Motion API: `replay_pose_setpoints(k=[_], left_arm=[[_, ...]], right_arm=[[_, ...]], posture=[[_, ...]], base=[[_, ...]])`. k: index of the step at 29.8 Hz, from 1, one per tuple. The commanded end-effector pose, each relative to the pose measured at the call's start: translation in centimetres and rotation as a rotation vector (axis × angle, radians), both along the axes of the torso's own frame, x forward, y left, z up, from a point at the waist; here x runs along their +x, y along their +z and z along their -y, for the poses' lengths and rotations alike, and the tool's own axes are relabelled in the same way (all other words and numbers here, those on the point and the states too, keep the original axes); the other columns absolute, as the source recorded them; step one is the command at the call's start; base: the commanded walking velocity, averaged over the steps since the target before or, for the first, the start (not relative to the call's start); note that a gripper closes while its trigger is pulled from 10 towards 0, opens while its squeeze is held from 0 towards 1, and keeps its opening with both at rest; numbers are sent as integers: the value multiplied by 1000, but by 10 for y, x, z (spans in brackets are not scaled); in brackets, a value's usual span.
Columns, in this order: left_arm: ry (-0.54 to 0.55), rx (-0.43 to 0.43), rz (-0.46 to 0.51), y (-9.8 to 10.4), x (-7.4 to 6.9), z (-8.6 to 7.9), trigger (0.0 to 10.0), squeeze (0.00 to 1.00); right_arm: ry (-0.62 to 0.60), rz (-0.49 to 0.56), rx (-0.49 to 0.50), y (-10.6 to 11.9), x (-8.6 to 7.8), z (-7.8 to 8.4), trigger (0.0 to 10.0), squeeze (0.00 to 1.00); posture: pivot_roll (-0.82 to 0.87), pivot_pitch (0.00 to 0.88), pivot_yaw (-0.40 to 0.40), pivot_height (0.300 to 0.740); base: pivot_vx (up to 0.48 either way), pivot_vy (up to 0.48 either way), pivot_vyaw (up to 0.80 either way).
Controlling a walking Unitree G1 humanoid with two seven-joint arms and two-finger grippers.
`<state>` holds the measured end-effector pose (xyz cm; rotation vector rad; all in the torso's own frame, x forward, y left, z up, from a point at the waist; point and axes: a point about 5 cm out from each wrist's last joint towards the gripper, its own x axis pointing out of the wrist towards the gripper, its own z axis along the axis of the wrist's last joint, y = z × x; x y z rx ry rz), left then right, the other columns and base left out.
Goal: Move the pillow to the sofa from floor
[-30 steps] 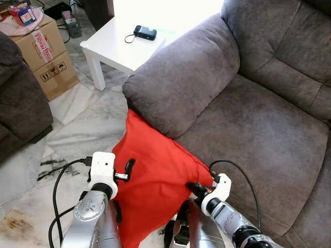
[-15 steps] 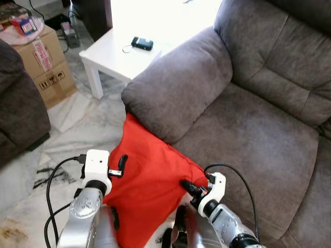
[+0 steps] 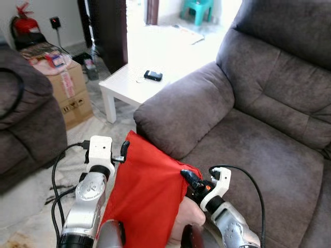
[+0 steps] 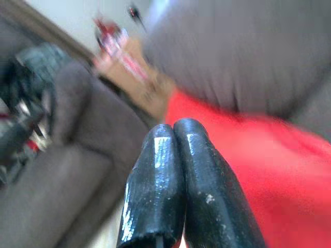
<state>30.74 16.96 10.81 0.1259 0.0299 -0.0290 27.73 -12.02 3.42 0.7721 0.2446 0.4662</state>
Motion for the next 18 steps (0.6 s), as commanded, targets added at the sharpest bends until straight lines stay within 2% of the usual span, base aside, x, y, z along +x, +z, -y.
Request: replay_pose_setpoints(k=[1,7,9,15,18], left_arm=[[-14,13,18,3,7,4,10000,0],[-14,13,49,10,17,4,10000,0],[-19,14,45,7,17,4,10000,0],[-30,15,30,0,16,6,10000,0],[-32,15,28,-1,16,6,10000,0]], right_arm=[[-47,31,1,10,7,7,10000,0],[-106,89,-6,26,17,17,10000,0],[-122,85,-51,24,18,20,10000,0],[-259,-100,-155,-4,17,36,10000,0],[-273,-134,-167,-8,17,38,10000,0]], posture=[[121,0,-108,626],[108,0,-89,626],[95,0,-80,626],[95,0,-78,626],[98,0,-79,626]], base=[[0,0,0],[0,0,0],[0,0,0],[0,0,0],[0,0,0]])
